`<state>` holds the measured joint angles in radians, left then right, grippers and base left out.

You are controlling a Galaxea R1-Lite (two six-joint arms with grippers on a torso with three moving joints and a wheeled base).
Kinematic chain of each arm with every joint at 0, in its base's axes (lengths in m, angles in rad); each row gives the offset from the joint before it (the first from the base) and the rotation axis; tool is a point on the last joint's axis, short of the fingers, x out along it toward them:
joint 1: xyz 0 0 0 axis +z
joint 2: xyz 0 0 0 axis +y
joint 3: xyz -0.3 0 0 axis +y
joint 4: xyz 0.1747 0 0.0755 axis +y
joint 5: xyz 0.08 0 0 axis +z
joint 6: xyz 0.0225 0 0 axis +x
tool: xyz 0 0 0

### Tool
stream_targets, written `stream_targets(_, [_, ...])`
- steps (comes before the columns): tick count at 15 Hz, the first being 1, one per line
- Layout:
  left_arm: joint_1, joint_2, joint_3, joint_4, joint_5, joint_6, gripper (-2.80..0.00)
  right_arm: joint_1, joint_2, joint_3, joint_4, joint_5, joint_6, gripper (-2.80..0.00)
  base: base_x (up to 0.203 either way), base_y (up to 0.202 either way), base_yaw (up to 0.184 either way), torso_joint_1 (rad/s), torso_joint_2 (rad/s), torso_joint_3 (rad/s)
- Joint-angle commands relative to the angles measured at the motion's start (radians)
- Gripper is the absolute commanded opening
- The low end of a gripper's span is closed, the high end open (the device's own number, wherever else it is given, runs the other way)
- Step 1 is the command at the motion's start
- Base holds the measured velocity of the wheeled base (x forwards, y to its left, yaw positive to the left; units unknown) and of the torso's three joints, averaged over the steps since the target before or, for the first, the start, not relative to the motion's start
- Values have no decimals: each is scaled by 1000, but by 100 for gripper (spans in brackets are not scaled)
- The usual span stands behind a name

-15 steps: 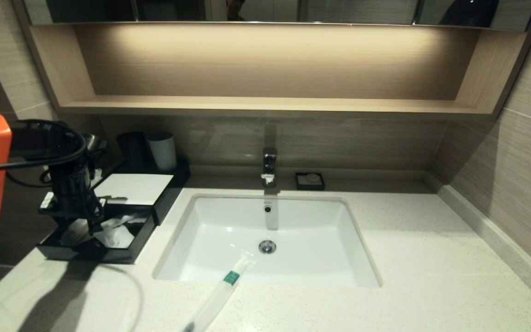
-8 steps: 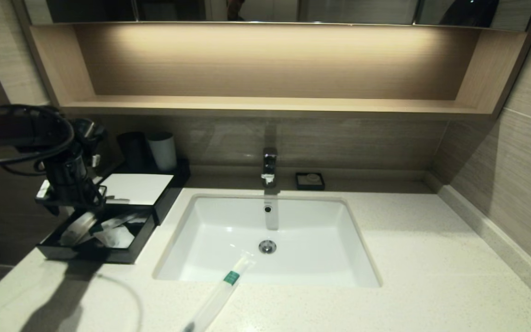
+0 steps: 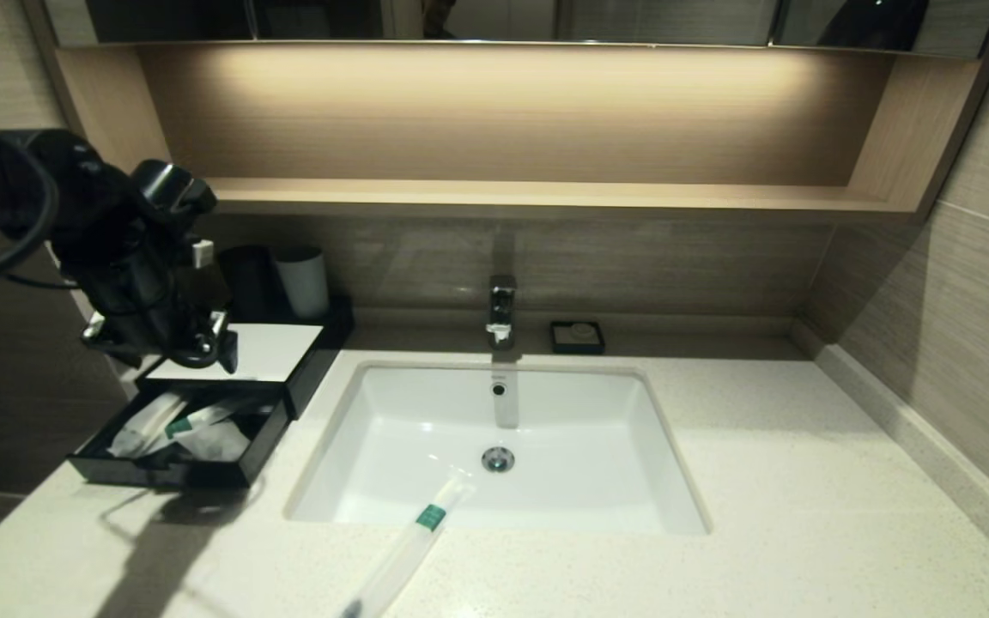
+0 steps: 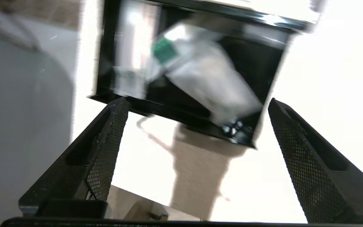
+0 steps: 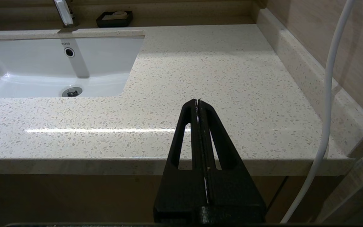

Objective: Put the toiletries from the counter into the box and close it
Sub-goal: Place the bathroom toiletry into the drawer, then pick up the bathroom toiletry

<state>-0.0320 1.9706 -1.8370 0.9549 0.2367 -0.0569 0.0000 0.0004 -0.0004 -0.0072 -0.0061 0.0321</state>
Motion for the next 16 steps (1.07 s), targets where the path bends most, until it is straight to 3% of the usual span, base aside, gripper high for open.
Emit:
stream_targets(1, [-65, -121, 68, 5, -93, 11, 0, 0, 1, 0, 0, 0, 0, -280, 0, 0, 0, 0, 0, 0])
stream_targets(5, [-136, -266, 196, 3, -238, 80, 0, 0, 1, -1, 0, 0, 0, -280, 0, 0, 0, 0, 0, 0])
stream_targets(6, [-152, -307, 228, 3, -288, 93, -280, 0, 1, 0, 0, 0, 0, -280, 0, 0, 0, 0, 0, 0])
stream_targets(8, [-172, -380, 314, -2, -378, 143, -280, 0, 1, 0, 0, 0, 0, -280, 0, 0, 0, 0, 0, 0])
stream_targets(10, [-176, -429, 377, 3, -435, 240, -280, 0, 1, 0, 0, 0, 0, -280, 0, 0, 0, 0, 0, 0])
stream_targets(16, [-193, -514, 620, -11, -487, 372, -280, 0, 1, -1, 0, 0, 0, -280, 0, 0, 0, 0, 0, 0])
